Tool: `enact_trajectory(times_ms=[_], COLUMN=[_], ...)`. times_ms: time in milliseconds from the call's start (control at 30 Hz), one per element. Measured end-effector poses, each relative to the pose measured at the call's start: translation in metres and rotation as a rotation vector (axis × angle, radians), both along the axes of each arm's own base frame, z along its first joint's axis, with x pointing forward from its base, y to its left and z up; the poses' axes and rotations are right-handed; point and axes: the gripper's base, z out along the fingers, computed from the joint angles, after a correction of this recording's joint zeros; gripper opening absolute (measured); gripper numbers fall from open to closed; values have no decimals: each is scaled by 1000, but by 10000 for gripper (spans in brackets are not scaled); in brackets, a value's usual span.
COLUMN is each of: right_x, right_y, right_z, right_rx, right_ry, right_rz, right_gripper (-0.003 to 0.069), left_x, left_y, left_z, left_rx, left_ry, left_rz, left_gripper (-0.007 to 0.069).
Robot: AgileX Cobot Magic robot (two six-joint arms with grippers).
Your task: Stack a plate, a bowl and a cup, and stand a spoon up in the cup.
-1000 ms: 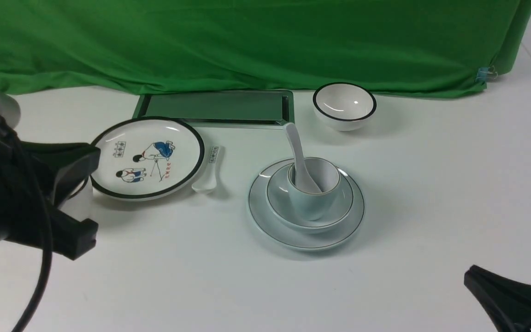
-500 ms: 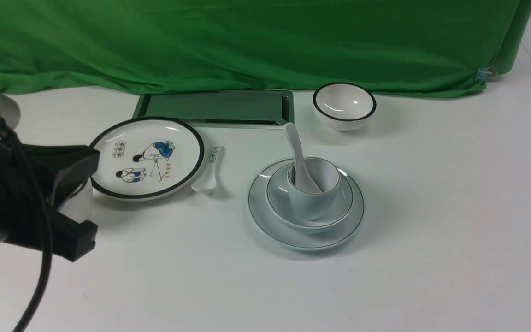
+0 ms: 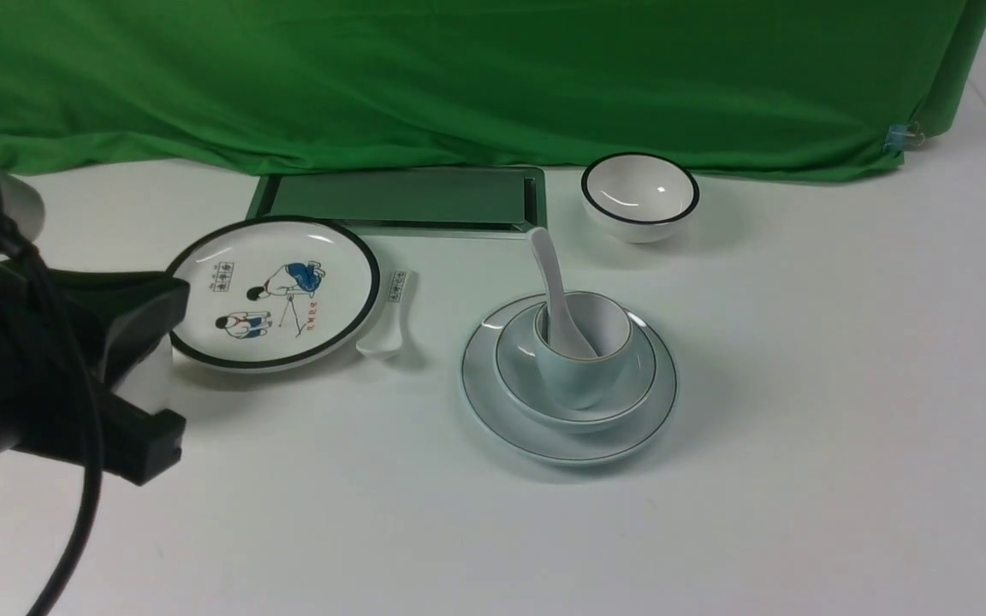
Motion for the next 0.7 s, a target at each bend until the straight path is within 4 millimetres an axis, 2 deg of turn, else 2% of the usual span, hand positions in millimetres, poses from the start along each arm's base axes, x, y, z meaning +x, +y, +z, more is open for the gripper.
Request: enact_trajectory(times_ms=[600,667,700], right_x=[0,0,0], right_y=[0,0,0], right_z=[0,0,0], right_rx=[2,2,1], right_ry=[4,4,5], right_rz=[-1,-1,-1], right_gripper=[48,50,52], left_x=[-1,-5,-15], left_y=[0,1,5], left_z=[0,-3,-8], left_rx=[-4,-16,-37], left_ry=[-9,-38,-85], left_rz=[-3,-11,-23], left_gripper=[-31,-31,-31])
